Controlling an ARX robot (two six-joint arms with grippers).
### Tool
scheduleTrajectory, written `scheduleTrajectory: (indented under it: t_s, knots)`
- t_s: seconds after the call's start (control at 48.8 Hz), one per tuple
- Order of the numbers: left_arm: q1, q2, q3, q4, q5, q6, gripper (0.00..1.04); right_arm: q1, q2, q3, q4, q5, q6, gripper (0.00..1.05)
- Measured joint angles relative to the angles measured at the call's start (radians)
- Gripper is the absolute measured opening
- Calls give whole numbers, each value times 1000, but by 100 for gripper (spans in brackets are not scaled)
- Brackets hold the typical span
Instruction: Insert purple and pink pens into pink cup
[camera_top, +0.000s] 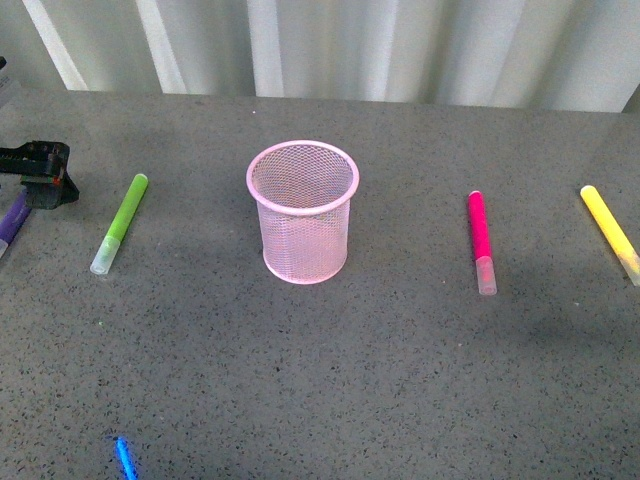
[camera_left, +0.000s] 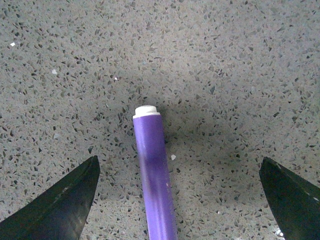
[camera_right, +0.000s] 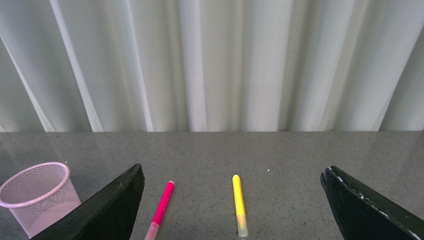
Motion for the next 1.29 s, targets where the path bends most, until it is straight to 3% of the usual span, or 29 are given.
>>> scheduleTrajectory:
  t_s: [0.328,0.903,1.128,1.292]
  knots:
    - [-14,0,-1,-21,-9,-32,96,0,0,0,0,0,0,98]
    - [-29,1,-12,-45,-34,-52,15,0,0,0,0,0,0,98]
    - [-43,-13,-36,-14,-37,-77,12,0,0,0,0,0,0,98]
    - [-76,-91,-99,153,2,-131,12,0,0,0,0,0,0,98]
